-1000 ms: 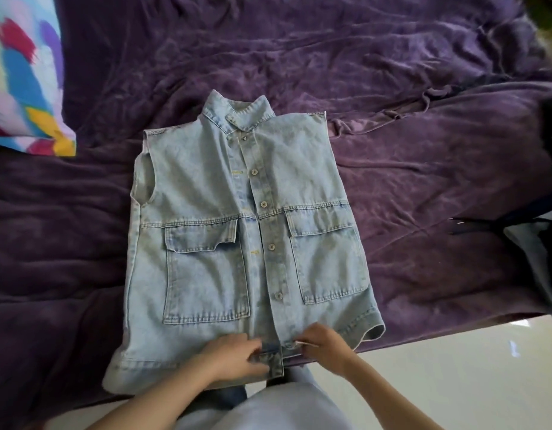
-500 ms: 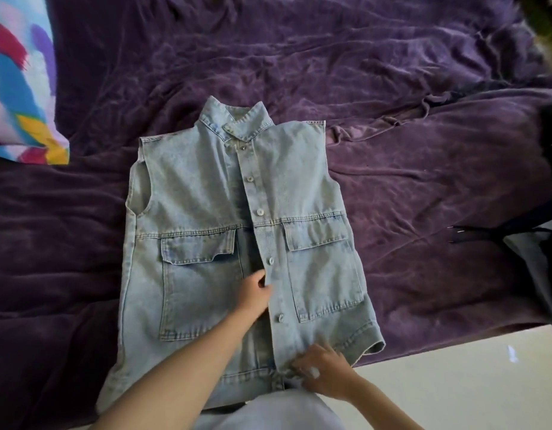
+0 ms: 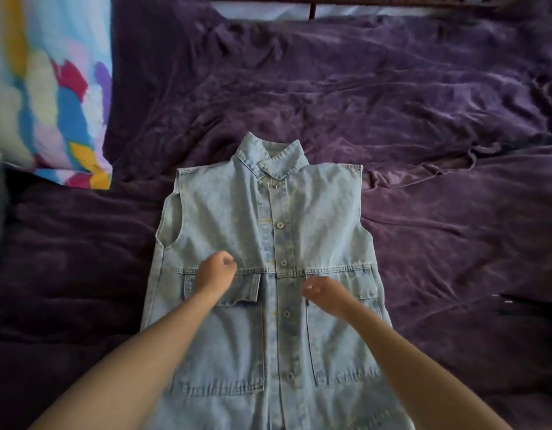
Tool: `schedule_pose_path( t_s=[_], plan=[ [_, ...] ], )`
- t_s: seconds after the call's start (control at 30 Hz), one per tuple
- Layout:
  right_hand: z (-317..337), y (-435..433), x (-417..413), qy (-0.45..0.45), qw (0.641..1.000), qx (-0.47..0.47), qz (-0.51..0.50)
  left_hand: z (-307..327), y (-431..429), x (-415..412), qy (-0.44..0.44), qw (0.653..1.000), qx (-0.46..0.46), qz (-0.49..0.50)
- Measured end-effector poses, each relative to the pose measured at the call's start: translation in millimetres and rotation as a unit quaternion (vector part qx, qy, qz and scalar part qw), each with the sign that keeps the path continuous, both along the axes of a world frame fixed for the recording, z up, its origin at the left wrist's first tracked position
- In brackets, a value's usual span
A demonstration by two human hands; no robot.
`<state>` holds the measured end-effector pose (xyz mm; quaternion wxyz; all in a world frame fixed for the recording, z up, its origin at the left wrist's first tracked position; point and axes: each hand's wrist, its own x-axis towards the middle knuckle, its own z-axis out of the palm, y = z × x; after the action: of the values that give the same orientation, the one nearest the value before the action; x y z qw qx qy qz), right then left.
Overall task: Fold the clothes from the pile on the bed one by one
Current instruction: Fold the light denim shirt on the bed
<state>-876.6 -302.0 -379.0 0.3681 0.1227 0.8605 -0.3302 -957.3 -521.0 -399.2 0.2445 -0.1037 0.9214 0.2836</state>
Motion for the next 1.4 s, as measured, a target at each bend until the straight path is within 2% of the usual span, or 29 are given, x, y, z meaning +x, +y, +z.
schedule_pose_path(
  t_s=[0.17,0.27,0.4,0.5,0.57,0.63,0.7,0.8,0.93,1.0,1.07,1.1,1.13,1.17,1.23,1.33,1.4],
  plan=[
    [-4,22,-109,0.093,0.993,0.071,-0.006,4,-29,-97,0.087,0.995,-0.041,-0.001],
    [-12,43,-168,0.149,0.976,0.158,-0.018,-5,-36,-151,0.138,0.983,-0.101,-0.062],
    [-33,73,-229,0.156,0.952,0.262,-0.004,-29,-31,-207,0.138,0.976,-0.116,-0.122],
    [-47,90,-258,0.149,0.940,0.300,0.056,-48,-25,-232,0.114,0.956,-0.171,-0.212],
    [-61,96,-275,0.116,0.946,0.291,0.087,-63,-24,-244,0.074,0.942,-0.215,-0.248],
    [-75,98,-287,0.090,0.954,0.272,0.091,-72,-24,-252,0.054,0.945,-0.212,-0.245],
    [-87,99,-296,0.075,0.958,0.263,0.088,-76,-26,-262,0.051,0.967,-0.142,-0.203],
    [-99,100,-308,0.071,0.948,0.291,0.108,-75,-31,-277,0.038,0.994,0.011,-0.106],
    [-106,100,-319,0.050,0.961,0.269,0.038,-77,-33,-290,0.023,0.996,0.079,-0.018],
    [-107,101,-322,0.013,0.977,0.213,-0.003,-83,-28,-292,0.001,0.998,0.057,0.015],
    [-105,103,-328,0.003,0.992,0.097,-0.076,-86,-20,-293,-0.014,0.995,-0.078,-0.056],
    [-102,103,-331,0.012,0.992,0.038,-0.118,-88,-16,-293,-0.024,0.988,-0.112,-0.101],
    [-98,103,-333,0.029,0.988,0.000,-0.153,-87,-11,-293,-0.042,0.986,-0.104,-0.123],
    [-95,104,-334,0.055,0.982,-0.019,-0.181,-85,-6,-294,-0.056,0.989,-0.062,-0.121],
    [-88,104,-334,0.107,0.969,-0.040,-0.217,-77,0,-297,-0.025,0.995,0.011,-0.099],
    [-71,101,-331,0.166,0.966,-0.055,-0.192,-56,-4,-297,0.057,0.991,0.082,-0.088],
    [-53,103,-318,0.222,0.968,0.003,-0.114,-39,-11,-290,0.115,0.981,0.124,-0.091]
  ],
)
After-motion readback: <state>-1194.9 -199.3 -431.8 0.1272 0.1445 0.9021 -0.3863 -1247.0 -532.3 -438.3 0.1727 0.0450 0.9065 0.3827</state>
